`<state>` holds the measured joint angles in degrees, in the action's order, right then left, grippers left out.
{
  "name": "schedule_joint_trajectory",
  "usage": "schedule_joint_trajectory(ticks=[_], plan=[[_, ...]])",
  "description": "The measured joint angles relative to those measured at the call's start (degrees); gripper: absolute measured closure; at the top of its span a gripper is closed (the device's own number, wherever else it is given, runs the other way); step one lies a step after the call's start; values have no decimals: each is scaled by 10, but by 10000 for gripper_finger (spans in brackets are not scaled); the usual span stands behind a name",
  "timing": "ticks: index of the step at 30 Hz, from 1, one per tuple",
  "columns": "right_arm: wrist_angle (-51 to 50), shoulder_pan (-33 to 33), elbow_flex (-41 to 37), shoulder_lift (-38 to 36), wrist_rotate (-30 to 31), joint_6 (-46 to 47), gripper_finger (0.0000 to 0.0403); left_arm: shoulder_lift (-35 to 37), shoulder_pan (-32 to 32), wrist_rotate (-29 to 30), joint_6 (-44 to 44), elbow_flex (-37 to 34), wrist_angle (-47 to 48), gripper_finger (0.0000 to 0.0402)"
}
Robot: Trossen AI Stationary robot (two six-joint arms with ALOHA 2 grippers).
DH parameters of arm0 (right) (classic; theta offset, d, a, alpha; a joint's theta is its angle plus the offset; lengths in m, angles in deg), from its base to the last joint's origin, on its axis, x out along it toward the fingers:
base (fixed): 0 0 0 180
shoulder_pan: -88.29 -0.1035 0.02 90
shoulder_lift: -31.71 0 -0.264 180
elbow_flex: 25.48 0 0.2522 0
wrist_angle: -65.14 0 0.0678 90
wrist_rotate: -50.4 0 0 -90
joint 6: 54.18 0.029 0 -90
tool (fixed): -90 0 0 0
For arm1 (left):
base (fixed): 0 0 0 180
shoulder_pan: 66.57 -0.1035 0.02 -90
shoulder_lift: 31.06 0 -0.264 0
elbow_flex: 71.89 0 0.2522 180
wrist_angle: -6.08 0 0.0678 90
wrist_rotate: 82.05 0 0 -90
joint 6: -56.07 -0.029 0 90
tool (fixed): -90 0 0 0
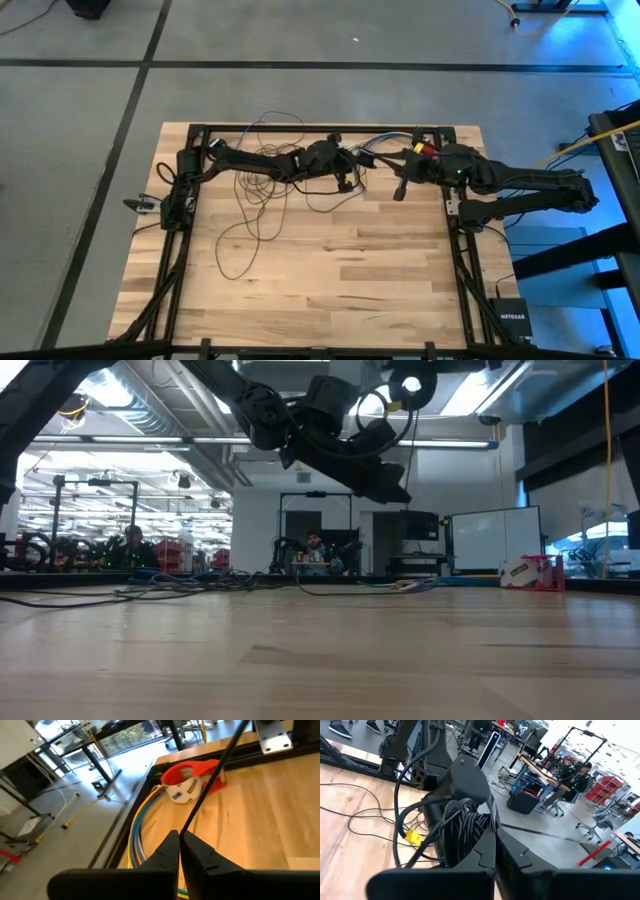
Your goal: Coiling cords
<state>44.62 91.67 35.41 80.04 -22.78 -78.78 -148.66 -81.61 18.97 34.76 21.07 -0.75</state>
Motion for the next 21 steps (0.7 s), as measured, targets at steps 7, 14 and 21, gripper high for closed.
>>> schedule_joint_trajectory(ticks=[7, 14, 21], plan=[[13, 0, 1, 13, 23, -14, 398, 0, 17, -38, 13, -1, 9, 398], [14, 0, 1, 14, 28, -26, 398, 33, 34, -40, 1, 14, 97, 336], [-26, 0, 2, 14, 30, -28, 398, 131, 52, -30, 9, 25, 332, 253]])
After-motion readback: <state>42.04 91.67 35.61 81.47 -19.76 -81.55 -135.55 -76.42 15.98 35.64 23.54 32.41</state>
